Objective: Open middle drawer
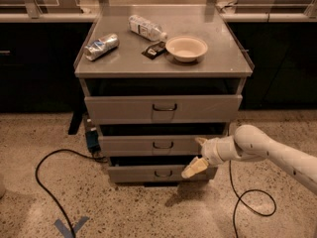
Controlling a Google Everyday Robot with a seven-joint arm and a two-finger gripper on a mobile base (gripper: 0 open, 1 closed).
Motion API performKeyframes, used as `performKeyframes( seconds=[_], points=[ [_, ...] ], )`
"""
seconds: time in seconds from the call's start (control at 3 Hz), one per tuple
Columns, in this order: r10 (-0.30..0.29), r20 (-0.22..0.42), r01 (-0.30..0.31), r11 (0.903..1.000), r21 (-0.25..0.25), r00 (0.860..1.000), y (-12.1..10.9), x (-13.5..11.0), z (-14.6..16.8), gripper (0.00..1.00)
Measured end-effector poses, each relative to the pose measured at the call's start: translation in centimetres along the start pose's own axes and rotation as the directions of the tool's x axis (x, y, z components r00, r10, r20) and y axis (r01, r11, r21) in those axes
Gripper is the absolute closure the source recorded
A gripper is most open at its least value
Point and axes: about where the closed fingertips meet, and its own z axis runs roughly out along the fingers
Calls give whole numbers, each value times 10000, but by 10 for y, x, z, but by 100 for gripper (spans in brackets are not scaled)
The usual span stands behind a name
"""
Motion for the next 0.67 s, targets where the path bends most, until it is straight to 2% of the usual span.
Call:
performKeyframes(
  seconds=[0.67],
  points=[
    [188, 1322, -222, 9995, 241, 9910, -38, -19, 30, 0]
  ],
)
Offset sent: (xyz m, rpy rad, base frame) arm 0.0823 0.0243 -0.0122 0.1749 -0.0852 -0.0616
